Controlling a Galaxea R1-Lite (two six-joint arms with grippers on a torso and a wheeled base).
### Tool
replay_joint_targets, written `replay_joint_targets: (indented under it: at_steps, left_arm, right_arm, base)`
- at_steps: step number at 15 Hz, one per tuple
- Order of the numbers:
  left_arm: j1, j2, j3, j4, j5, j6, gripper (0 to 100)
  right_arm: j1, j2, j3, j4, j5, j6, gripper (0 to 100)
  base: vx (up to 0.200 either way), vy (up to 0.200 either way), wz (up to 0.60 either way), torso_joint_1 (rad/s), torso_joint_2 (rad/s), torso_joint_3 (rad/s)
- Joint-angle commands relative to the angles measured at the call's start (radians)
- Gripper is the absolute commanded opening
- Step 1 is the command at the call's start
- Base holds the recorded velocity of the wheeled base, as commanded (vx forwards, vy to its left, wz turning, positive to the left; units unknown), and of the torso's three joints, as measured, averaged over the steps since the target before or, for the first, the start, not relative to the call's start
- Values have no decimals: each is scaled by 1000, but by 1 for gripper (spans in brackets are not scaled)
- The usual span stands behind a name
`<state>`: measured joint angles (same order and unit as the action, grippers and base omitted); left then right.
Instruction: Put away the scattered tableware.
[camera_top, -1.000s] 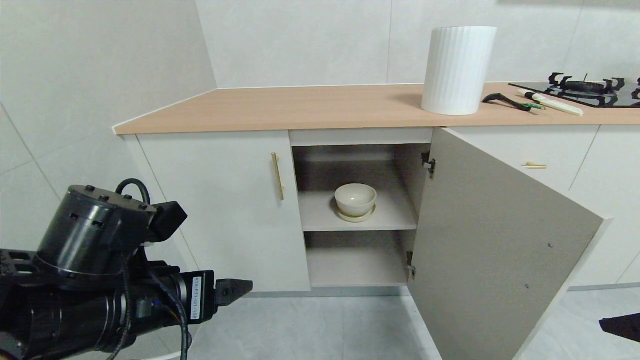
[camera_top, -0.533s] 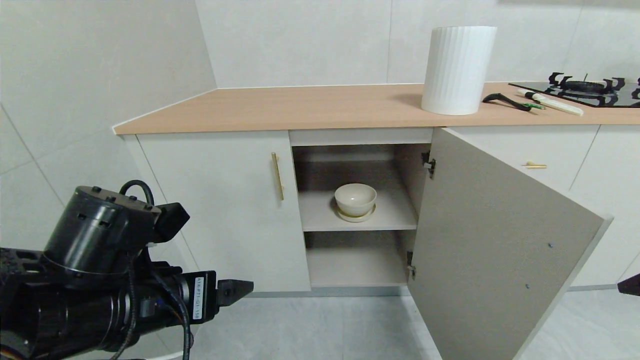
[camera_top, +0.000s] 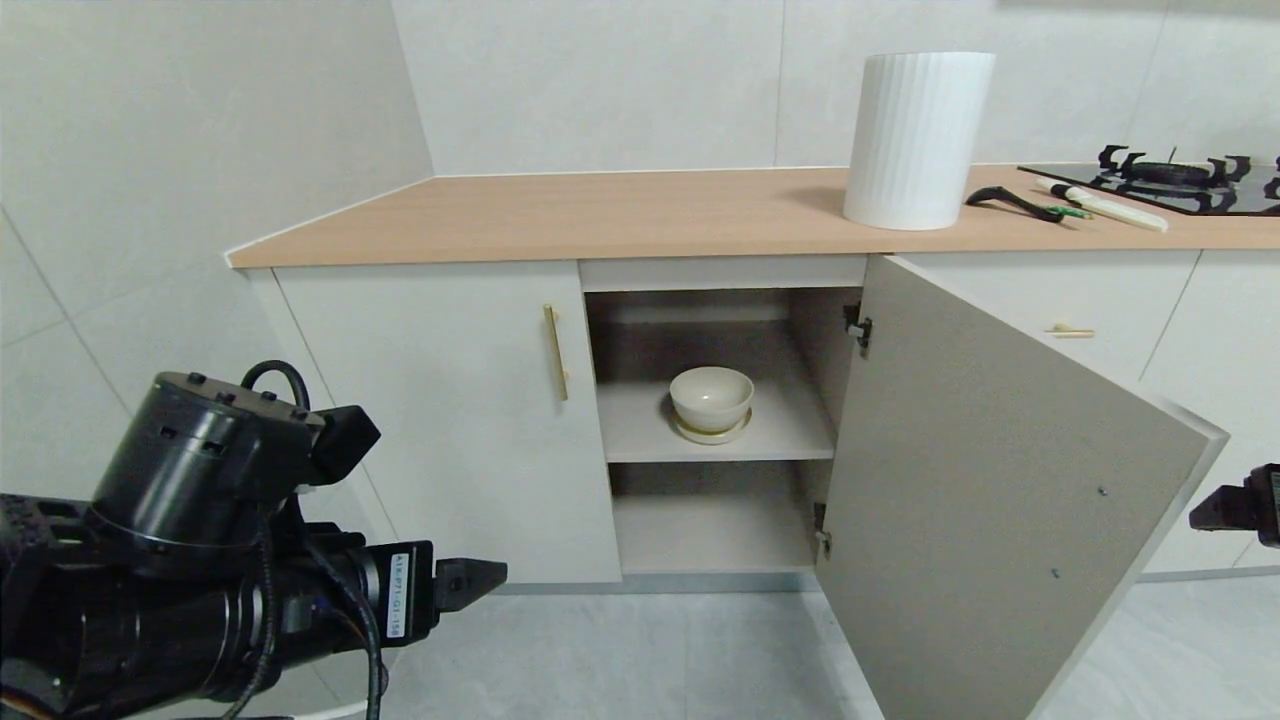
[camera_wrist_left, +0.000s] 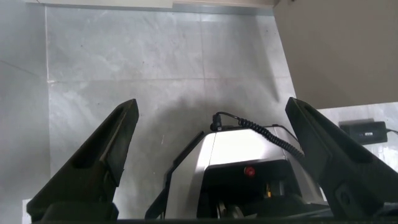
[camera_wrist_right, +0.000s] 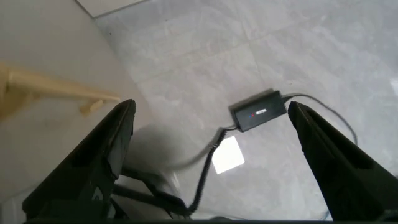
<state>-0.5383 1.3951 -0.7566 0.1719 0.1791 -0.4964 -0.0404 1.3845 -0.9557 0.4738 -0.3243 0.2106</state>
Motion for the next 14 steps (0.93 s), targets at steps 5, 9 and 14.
replay_joint_targets:
  at_steps: [5, 9, 14]
  left_arm:
    - [0, 4, 0, 0, 0, -1, 100]
    - [0, 4, 0, 0, -1, -1, 100]
    - [0, 1, -1, 0, -1, -1, 100]
  right_arm:
    - [28, 134, 14, -67, 40, 73, 100]
    - [111, 146, 31, -67, 40, 121, 100]
    - [258, 157, 86, -135, 39, 170, 100]
  base:
    - [0, 0, 0, 0, 0, 0]
    - [0, 0, 0, 0, 0, 0]
    - [0, 0, 0, 0, 0, 0]
